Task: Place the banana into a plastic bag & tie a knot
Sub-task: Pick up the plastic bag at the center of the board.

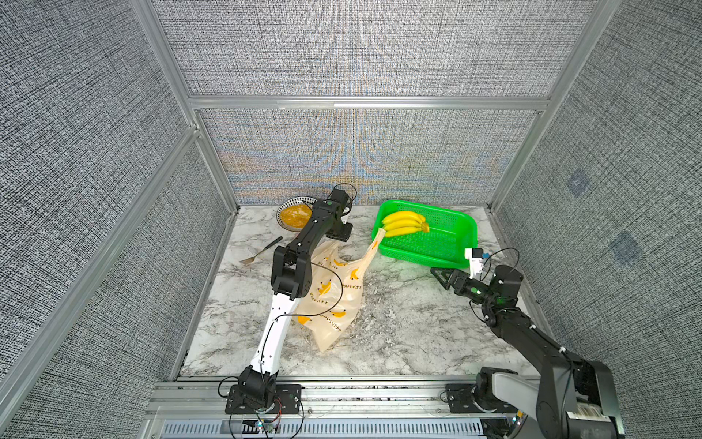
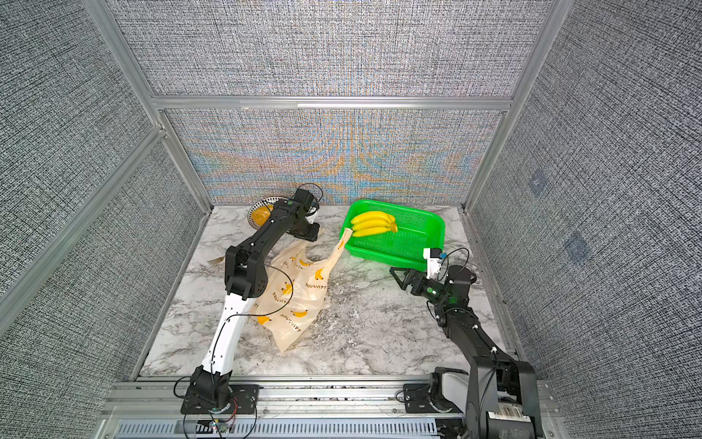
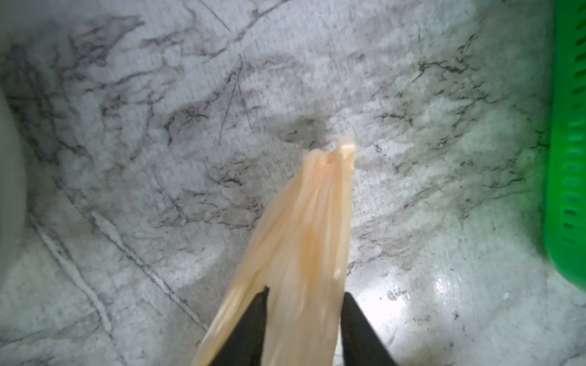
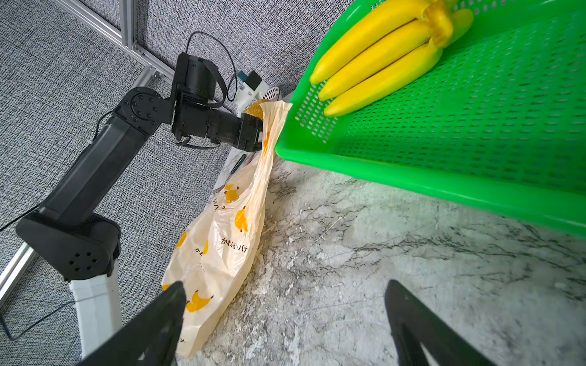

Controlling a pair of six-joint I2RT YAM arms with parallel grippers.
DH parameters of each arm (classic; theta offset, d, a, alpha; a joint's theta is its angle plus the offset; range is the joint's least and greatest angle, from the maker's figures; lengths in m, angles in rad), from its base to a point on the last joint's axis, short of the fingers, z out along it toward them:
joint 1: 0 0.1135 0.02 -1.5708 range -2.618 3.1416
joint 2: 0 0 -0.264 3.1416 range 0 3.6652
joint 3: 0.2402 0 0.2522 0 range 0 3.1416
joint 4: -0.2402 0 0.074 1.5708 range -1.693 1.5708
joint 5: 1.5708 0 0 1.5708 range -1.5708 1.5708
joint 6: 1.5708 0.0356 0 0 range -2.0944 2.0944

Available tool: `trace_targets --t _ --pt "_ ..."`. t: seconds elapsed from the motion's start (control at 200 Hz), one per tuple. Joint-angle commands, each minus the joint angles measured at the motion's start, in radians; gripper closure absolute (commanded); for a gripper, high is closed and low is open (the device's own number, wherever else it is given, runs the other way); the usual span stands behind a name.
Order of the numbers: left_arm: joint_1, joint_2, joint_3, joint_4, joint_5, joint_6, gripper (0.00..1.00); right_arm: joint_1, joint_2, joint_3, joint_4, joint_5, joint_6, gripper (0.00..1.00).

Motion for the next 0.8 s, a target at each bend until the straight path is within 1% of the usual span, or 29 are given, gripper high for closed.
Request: trace_targets --t 0.0,0.015,0.035,0.09,0.13,0.21,0.3,0.355,0.495,0.661,0.766,0.796 --pt "0.003 -0.015 0.01 0.001 0.001 0.012 0.93 0.001 0.009 0.015 -0.039 0.012 -0.013 0.02" --pt "0.003 -0.022 0.005 0.005 0.003 0.011 0.98 0.001 0.011 0.015 -0.033 0.009 -0.009 0.02" --pt "0.003 -0.032 -0.004 0.01 0.004 0.009 0.99 0.003 0.01 0.009 -0.014 0.01 0.004 0.02" --pt "0.003 -0.074 -0.045 0.035 0.005 0.006 1.0 0.007 -0.001 -0.016 0.033 0.032 0.041 0.02" --pt "0.003 -0.107 -0.074 0.05 0.007 0.007 1.0 0.012 -0.01 -0.017 0.029 0.053 0.051 0.02" --pt "0.003 -0.194 -0.133 0.08 -0.003 -0.006 1.0 0.028 -0.021 0.023 -0.034 0.06 0.027 0.02" --pt "0.001 -0.315 -0.222 0.146 0.003 -0.023 1.0 0.054 -0.021 0.092 -0.146 0.054 -0.015 0.02" --pt "0.0 -0.39 -0.276 0.194 0.006 -0.032 1.0 0.065 -0.029 0.109 -0.149 0.037 -0.011 0.02" --pt "0.0 -0.58 -0.417 0.358 0.022 -0.065 1.0 0.102 -0.08 0.154 -0.139 0.066 0.01 0.02" --pt "0.0 -0.788 -0.569 0.559 0.083 -0.09 1.0 0.137 -0.072 0.307 -0.231 0.1 -0.011 0.07" --pt "-0.002 -0.942 -0.753 0.748 0.151 -0.087 1.0 0.163 -0.066 0.397 -0.266 0.1 -0.041 0.12" --pt "-0.002 -0.987 -0.811 0.804 0.179 -0.082 1.0 0.174 -0.066 0.449 -0.276 0.101 -0.056 0.14"
